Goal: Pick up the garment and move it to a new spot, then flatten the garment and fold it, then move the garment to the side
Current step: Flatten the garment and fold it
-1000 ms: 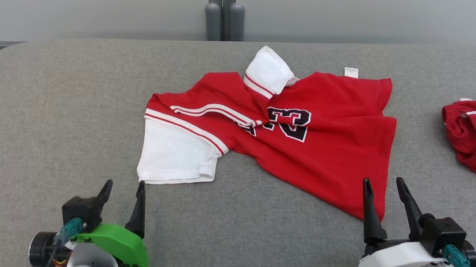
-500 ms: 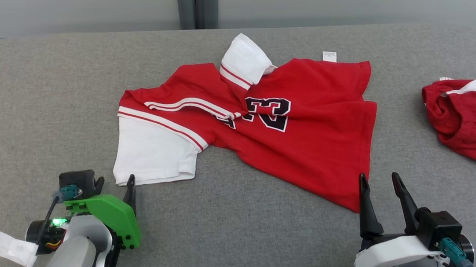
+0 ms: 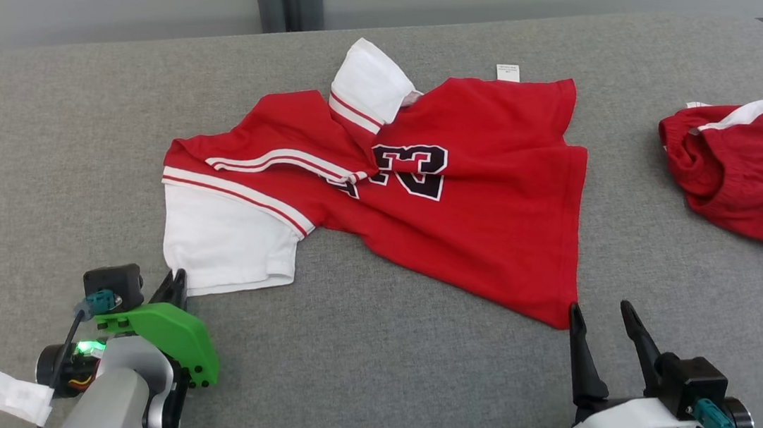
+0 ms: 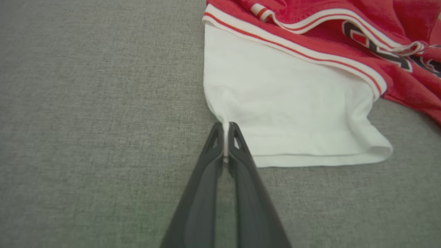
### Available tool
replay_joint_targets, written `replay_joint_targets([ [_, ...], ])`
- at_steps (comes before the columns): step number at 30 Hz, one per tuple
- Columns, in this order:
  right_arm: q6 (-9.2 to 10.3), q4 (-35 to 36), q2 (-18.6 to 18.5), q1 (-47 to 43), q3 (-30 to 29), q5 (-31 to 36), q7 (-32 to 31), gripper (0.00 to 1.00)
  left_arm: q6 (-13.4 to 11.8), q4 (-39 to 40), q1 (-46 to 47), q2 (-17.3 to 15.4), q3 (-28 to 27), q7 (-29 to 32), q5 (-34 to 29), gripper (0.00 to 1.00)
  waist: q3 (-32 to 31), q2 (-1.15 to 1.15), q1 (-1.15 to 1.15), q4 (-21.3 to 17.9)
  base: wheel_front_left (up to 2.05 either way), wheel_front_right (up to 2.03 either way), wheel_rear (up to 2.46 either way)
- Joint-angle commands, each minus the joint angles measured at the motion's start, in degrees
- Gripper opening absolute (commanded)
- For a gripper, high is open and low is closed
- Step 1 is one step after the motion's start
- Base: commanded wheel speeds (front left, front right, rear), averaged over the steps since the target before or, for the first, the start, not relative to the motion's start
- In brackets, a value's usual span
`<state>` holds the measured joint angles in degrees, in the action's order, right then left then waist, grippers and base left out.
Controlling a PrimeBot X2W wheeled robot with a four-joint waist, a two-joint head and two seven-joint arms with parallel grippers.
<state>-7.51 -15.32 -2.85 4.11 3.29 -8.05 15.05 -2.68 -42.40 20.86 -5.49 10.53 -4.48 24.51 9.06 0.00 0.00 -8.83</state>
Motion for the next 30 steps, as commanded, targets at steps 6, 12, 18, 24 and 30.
replay_joint_targets([
  [6,0.05,-3.62,-0.1,-2.78,-2.23,-0.74,-0.23,1.0,1.05,4.61,-2.83,-0.18,-0.64,-4.63,1.16,0.0,-0.51,0.0,0.0,1.22,0.0,0.0,0.0],
  [12,0.06,-7.26,-0.08,-0.58,-4.61,-1.37,-0.22,1.0,-0.02,12.94,-8.47,-0.65,-0.98,-5.75,1.81,0.0,-0.93,0.0,0.0,3.07,0.0,0.0,0.0],
  [18,0.05,-12.12,-0.09,2.71,-5.34,-2.74,-0.07,1.0,-1.57,21.1,-12.8,-0.79,-0.33,-3.9,1.65,0.0,-1.0,0.0,0.0,5.59,0.0,0.0,0.0],
  [24,0.05,-19.49,-0.1,6.65,-5.49,-4.26,0.07,1.0,-2.81,25.79,-14.69,-1.07,0.41,-2.03,1.24,0.0,-0.73,0.0,0.0,6.92,0.0,0.0,0.0],
  [30,0.03,-26.38,0.01,9.54,-1.98,-6.57,-0.15,0.39,-3.32,28.39,-15.58,-1.31,0.79,-1.99,1.03,0.0,-0.42,0.0,0.0,7.34,0.0,0.0,0.0],
])
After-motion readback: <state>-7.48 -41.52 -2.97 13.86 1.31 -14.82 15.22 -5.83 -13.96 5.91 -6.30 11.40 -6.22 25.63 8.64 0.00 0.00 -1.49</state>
